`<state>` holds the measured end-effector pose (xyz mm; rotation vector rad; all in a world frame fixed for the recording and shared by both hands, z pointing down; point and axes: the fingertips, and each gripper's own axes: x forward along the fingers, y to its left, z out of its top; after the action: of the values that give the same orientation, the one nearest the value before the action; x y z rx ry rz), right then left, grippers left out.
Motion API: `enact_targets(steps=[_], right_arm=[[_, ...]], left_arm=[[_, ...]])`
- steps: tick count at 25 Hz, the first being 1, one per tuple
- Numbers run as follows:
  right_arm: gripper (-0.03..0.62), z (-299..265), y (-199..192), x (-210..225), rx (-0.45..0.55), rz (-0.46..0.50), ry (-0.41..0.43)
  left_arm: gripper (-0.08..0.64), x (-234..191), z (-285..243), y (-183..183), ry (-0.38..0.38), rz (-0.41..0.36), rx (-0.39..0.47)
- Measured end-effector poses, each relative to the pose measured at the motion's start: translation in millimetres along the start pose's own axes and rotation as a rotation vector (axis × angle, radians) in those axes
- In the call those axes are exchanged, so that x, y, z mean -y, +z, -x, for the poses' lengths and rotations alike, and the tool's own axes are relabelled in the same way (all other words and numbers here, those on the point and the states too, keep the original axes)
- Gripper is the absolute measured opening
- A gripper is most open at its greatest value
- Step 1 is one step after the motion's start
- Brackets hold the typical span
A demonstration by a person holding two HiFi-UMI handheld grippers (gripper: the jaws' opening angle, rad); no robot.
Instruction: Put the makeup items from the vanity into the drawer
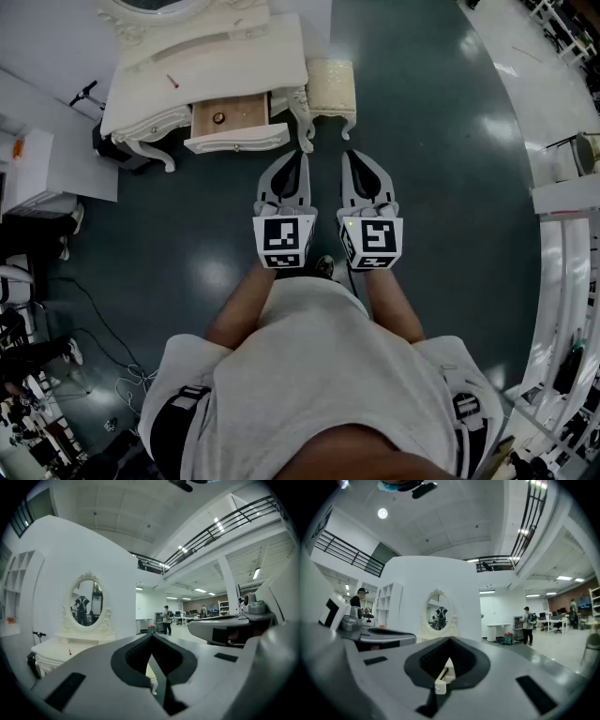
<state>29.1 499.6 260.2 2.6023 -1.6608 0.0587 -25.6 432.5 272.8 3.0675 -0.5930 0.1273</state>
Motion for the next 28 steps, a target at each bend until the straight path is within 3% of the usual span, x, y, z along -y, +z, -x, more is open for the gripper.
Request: enact_targets(steps=[9, 16, 19, 23, 28], right_arm=[[0.014, 16.5, -19.4, -0.3, -0.007, -0.010, 0.063], [0.015, 7.6, -41.6, -8.8, -0.031, -0.023, 0.083], [0.015, -3.3, -49.3, -9.5, -0.043, -0.028, 0.103], [0.015, -20.7, -61.8, -1.8, -0.067, 0.005, 0.060], [0.015, -59.1, -46.8, 2.0, -0.077, -0.009, 0.069]], left_arm=[[0.006, 20.7, 15.9, -22.3, 0.030, -0.002, -0.018], [0.006, 6.3, 10.6, -38.8, 0.065, 0.018, -0.041], [0.006, -0.5, -3.0, -39.1, 0.063, 0.034, -0.036], [0.006, -8.5, -24.3, -48.4, 0.037, 0.028, -0.039], [0.006, -28.9, -59.2, -41.2, 0.013, 0.040, -0.070]])
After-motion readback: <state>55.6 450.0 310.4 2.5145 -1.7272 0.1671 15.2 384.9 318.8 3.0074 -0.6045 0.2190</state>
